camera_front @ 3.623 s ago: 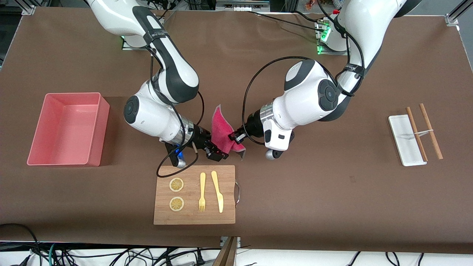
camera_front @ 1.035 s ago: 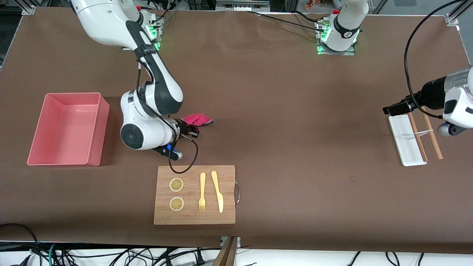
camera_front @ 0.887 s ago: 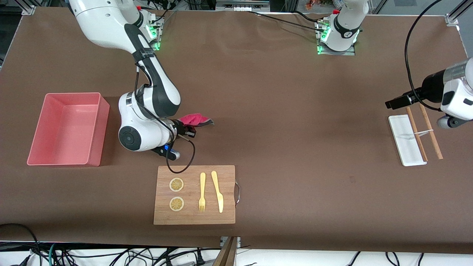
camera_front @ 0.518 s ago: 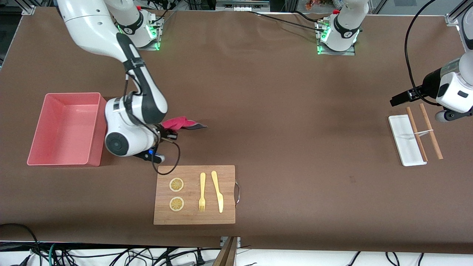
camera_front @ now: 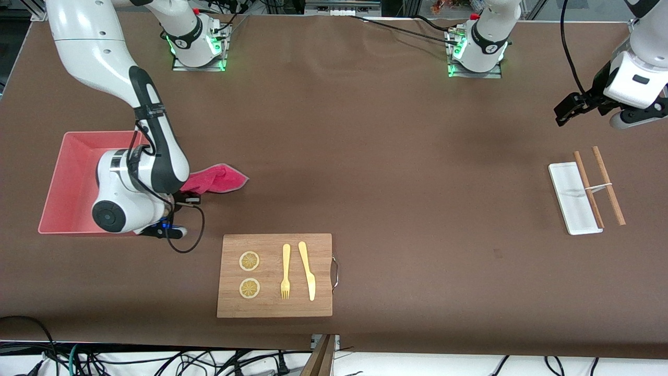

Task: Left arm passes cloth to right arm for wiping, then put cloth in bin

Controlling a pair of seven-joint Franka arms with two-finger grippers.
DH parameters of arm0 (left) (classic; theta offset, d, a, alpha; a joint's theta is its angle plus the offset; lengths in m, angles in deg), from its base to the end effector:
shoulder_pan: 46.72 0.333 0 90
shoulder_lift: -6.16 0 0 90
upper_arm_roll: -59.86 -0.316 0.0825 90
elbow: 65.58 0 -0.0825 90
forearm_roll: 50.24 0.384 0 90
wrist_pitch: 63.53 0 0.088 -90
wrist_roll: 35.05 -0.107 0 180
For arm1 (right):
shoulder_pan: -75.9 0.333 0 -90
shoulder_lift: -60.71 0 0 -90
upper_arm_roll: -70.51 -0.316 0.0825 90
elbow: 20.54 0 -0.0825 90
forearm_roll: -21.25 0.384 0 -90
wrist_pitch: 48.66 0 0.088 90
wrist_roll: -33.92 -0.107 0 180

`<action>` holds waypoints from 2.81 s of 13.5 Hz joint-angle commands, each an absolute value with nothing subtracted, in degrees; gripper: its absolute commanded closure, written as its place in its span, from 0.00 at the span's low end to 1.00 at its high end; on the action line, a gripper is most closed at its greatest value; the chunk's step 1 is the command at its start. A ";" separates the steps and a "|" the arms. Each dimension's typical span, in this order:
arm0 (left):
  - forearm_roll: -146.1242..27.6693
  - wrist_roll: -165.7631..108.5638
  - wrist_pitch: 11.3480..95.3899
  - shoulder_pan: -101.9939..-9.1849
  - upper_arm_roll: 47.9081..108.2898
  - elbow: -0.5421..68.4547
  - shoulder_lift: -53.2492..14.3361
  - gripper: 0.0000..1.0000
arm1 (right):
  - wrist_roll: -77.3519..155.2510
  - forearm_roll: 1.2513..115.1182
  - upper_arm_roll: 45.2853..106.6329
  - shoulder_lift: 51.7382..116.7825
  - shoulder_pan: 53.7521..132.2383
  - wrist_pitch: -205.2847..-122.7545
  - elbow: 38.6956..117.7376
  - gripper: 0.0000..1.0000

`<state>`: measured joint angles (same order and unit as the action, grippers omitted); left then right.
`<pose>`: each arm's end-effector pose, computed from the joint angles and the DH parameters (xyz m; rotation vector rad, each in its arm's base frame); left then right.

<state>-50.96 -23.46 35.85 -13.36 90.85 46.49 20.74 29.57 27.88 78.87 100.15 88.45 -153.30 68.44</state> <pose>0.4929 -0.0044 0.5680 -2.9986 -0.3923 -0.0101 0.6513 0.0683 0.2207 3.0534 -0.0634 -0.6283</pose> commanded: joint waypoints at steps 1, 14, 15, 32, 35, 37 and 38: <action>-51.99 -25.47 36.40 -12.79 91.24 43.67 18.21 0.00 | 34.96 23.37 79.04 99.73 87.59 -155.27 68.84 1.00; -51.11 -25.21 24.05 -37.74 67.79 26.94 5.93 0.00 | 10.22 41.99 73.24 103.68 99.61 -173.27 68.05 1.00; -51.11 -25.12 20.88 -39.23 66.03 22.44 3.64 0.00 | 6.18 41.99 72.80 104.03 101.37 -175.47 67.36 1.00; -49.72 -26.78 21.99 -54.27 54.59 21.35 3.44 0.00 | 18.76 42.00 76.20 105.18 95.24 -164.09 63.92 1.00; -49.62 -29.32 20.76 -53.92 54.33 21.17 3.62 0.00 | 30.11 40.15 81.48 105.09 94.44 -159.51 64.10 1.00; -49.80 -32.14 20.32 -53.48 54.15 20.11 3.70 0.00 | 35.73 39.89 84.82 104.75 94.35 -157.39 64.01 1.00; -49.80 -32.32 20.32 -53.57 54.15 20.46 3.62 0.00 | 37.24 39.62 85.88 103.87 94.35 -155.82 63.83 1.00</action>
<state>-50.73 -29.71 21.74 -53.43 54.55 21.95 4.07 33.90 40.70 84.09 105.86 93.90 -158.92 63.93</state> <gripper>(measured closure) 0.000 0.965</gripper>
